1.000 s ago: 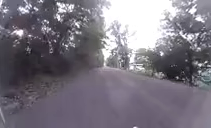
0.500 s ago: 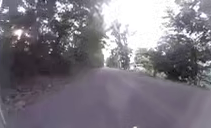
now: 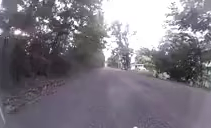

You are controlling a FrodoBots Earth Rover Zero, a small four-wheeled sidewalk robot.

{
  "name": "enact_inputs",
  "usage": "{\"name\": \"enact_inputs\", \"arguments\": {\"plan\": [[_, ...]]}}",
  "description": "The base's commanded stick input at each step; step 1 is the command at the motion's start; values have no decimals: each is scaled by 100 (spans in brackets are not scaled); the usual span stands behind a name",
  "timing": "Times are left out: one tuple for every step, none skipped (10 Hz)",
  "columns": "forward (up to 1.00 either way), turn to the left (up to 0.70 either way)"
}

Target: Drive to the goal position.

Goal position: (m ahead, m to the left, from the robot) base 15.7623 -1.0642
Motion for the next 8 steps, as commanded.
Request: {"name": "enact_inputs", "arguments": {"plan": [[70,0],[70,0],[70,0],[70,0],[70,0],[70,0],[70,0],[70,0]]}}
